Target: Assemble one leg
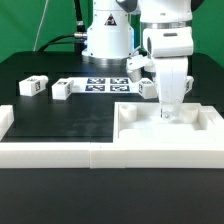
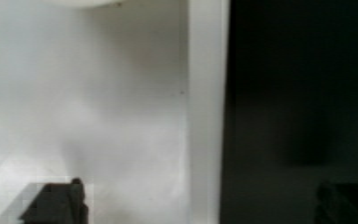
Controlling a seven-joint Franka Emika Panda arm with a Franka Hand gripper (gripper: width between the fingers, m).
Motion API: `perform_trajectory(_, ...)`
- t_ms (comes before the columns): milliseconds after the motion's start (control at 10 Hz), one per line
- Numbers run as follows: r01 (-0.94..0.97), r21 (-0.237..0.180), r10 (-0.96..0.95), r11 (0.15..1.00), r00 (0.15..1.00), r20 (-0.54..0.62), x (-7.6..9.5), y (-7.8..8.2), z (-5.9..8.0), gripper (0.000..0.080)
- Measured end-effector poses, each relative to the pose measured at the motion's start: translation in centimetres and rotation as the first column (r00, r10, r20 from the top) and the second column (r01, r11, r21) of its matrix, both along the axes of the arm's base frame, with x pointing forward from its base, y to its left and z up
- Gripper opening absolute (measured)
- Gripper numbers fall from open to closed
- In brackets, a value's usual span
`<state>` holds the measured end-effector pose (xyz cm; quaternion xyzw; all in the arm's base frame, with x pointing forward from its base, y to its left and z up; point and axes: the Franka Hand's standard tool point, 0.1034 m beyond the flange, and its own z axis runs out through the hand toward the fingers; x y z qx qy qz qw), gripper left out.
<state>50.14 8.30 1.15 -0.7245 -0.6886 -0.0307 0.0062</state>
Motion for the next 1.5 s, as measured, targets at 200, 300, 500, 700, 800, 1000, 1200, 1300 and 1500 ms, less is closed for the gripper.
perform_trajectory(200, 0.100, -0.006, -0.100, 0.995, 0.995, 0.004, -1.3, 0.2, 1.7, 0.0649)
perform_trajectory(300, 0.166, -0.011, -0.166, 0.986, 0.986, 0.002, -2.5, 0.4, 2.7, 0.0649)
perform_trajectory(500, 0.240, -0.022, -0.240, 0.971, 0.971, 0.001, -4.1, 1.1, 4.2, 0.0649)
perform_trajectory(700, 0.257, -0.021, -0.257, 0.966, 0.966, -0.006, -4.1, 1.0, 3.8, 0.0649)
perform_trajectory(800, 0.281, -0.020, -0.281, 0.959, 0.960, -0.007, -4.1, 1.0, 3.8, 0.0649)
perform_trajectory(1000, 0.460, -0.013, -0.460, 0.888, 0.888, -0.017, -4.2, 1.1, 3.8, 0.0649)
perform_trajectory(1200, 0.600, -0.006, -0.600, 0.800, 0.799, -0.030, -4.2, 1.2, 3.8, 0.0649)
perform_trajectory(1300, 0.686, -0.003, -0.686, 0.727, 0.726, -0.042, -4.3, 1.3, 3.8, 0.0649)
perform_trajectory(1500, 0.887, -0.006, -0.884, 0.463, 0.461, -0.078, -5.9, 1.4, 3.6, 0.0649)
